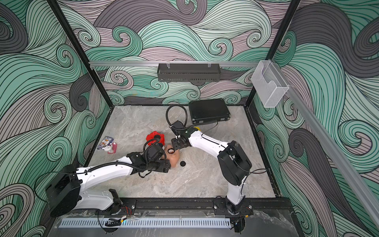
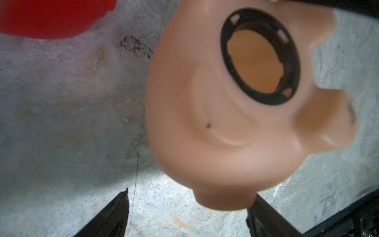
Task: Close piggy banks
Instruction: Adjust the piggy bank at the center of the board.
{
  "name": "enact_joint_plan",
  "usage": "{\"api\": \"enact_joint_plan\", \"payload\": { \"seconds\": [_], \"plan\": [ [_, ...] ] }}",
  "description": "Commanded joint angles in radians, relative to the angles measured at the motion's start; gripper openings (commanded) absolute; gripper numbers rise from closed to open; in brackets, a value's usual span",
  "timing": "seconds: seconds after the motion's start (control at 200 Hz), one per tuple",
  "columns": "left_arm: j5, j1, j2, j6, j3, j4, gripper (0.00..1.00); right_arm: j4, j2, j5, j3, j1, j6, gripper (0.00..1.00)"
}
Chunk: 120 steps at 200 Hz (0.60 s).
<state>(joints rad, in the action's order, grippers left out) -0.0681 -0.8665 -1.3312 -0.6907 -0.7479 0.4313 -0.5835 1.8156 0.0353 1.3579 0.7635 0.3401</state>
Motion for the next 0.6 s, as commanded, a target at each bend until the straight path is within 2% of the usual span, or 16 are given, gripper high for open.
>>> {"api": "enact_joint_plan", "payload": {
  "seconds": [0.0, 0.34, 0.595],
  "plan": [
    [-0.046, -0.002, 0.027, -0.021, -0.014, 0.045, 0.88, -0.044, -0.05, 0.003, -0.036, -0.001, -0.003, 0.59],
    [-0.084, 0.023, 0.07, -0.035, -0.009, 0.09, 0.88, -0.049, -0.13, -0.041, -0.108, 0.0, 0.008, 0.59],
    [-0.075, 0.026, 0.155, -0.043, 0.017, 0.102, 0.88, -0.039, -0.131, -0.036, -0.059, -0.001, 0.002, 0.59]
  ]
}}
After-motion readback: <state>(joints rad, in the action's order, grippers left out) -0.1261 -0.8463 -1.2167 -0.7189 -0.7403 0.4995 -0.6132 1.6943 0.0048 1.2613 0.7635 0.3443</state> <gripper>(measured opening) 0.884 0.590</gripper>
